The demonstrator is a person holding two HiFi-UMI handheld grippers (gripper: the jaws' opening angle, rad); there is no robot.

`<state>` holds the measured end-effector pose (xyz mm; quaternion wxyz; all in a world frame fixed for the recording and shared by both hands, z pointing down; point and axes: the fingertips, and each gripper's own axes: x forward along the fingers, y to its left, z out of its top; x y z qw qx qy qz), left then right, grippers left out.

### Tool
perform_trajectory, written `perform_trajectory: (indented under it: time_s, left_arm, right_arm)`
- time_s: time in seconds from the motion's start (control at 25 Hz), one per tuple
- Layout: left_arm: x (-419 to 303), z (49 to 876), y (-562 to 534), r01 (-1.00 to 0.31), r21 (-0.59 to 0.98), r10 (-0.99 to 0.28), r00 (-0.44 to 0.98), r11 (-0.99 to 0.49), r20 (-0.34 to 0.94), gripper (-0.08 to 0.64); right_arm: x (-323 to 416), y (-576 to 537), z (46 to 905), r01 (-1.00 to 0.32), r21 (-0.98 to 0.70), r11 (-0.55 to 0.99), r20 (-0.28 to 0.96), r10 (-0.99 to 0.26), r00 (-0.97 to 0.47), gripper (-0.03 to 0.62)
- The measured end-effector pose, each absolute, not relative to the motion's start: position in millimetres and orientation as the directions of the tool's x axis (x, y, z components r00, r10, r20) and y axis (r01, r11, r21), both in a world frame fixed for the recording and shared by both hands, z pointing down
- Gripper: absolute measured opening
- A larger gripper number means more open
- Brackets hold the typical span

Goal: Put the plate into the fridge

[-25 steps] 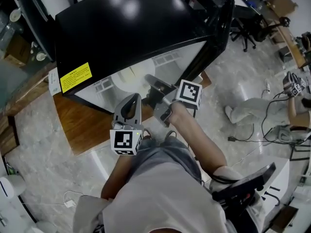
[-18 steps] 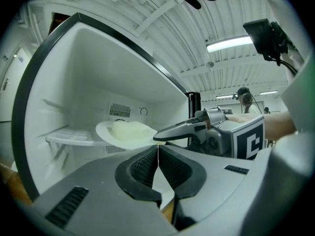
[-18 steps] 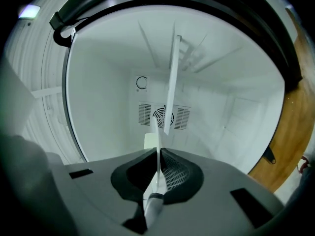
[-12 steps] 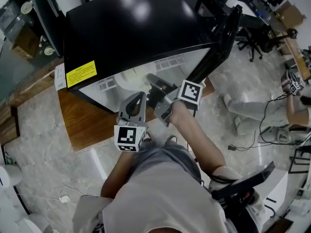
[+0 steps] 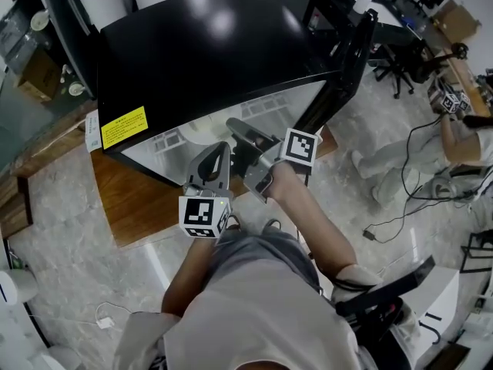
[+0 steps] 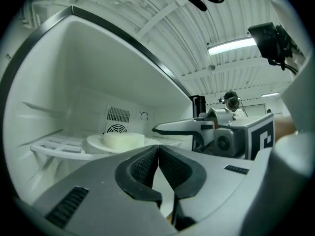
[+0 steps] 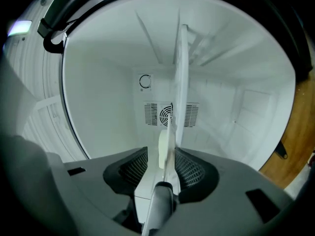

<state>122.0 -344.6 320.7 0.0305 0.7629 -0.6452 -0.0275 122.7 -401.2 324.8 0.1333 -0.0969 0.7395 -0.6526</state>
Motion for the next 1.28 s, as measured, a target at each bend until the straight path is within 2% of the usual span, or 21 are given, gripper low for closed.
perform_trajectory:
  time_s: [0.12, 0.2, 0.32, 0.4, 0.48, 0.56, 0.64, 0.72, 0.8, 1.0, 1.16, 1.28]
  left_arm:
    - [123, 318, -355, -0.982, 0.088, -0.986, 0.168, -0.169, -0.020, 0.020]
    - [123, 319, -361, -0.981, 0.088, -0.985, 0.171, -0.172, -0.017, 0.020]
    - [119, 320, -369, -0.983, 0.071, -0.985, 0.171, -0.171, -0.015, 0.021]
    - [120, 321, -374, -0.985, 0.035, -0.985, 0.170, -0.171, -0.010, 0.021]
    - [121, 324, -379, -0.984, 0.029, -0.984, 0.177, -0.177, -0.002, 0.021]
    - [118, 326, -381, -0.983, 0.040, -0.984, 0.177, -0.177, 0.009, 0.021]
    - [114, 324, -382, -0.985, 0.032, -0.985, 0.173, -0.172, 0.012, 0.020]
    - [115, 323, -385, -0.985, 0.016, -0.985, 0.174, -0.174, 0.011, 0.020]
    - [117, 323, -389, -0.985, -0.002, -0.984, 0.175, -0.175, 0.015, 0.020]
    - [109, 325, -392, -0.986, 0.004, -0.986, 0.164, -0.164, 0.014, 0.020]
    - [108, 325, -396, -0.987, 0.009, -0.987, 0.158, -0.158, 0.011, 0.020]
    - [108, 322, -395, -0.989, 0.023, -0.989, 0.145, -0.145, 0.003, 0.020]
  right_arm:
    - [130, -402, 323, 0.044, -0.986, 0.158, -0.089, -0.292, -0.952, 0.158]
    - [137, -401, 326, 0.003, -0.979, 0.206, -0.065, -0.293, -0.954, 0.156]
    - [145, -399, 330, -0.071, -0.956, 0.284, -0.027, -0.327, -0.945, 0.079]
    - [146, -397, 332, -0.098, -0.941, 0.325, -0.018, -0.338, -0.941, 0.050]
    - [146, -399, 335, -0.184, -0.887, 0.423, 0.022, -0.358, -0.933, 0.037]
    - [148, -404, 334, -0.338, -0.746, 0.574, 0.088, -0.418, -0.904, 0.031]
    - [145, -407, 326, -0.476, -0.518, 0.711, 0.135, -0.481, -0.866, 0.029]
    - [139, -411, 320, -0.530, -0.316, 0.787, 0.160, -0.507, -0.847, 0.029]
    - [133, -416, 324, -0.543, -0.208, 0.814, 0.179, -0.514, -0.839, 0.029]
    - [128, -418, 330, -0.552, -0.167, 0.817, 0.162, -0.530, -0.832, 0.028]
    - [123, -417, 318, -0.532, -0.048, 0.845, 0.132, -0.523, -0.842, 0.028]
    - [114, -419, 320, -0.506, 0.010, 0.863, 0.166, -0.500, -0.850, 0.026]
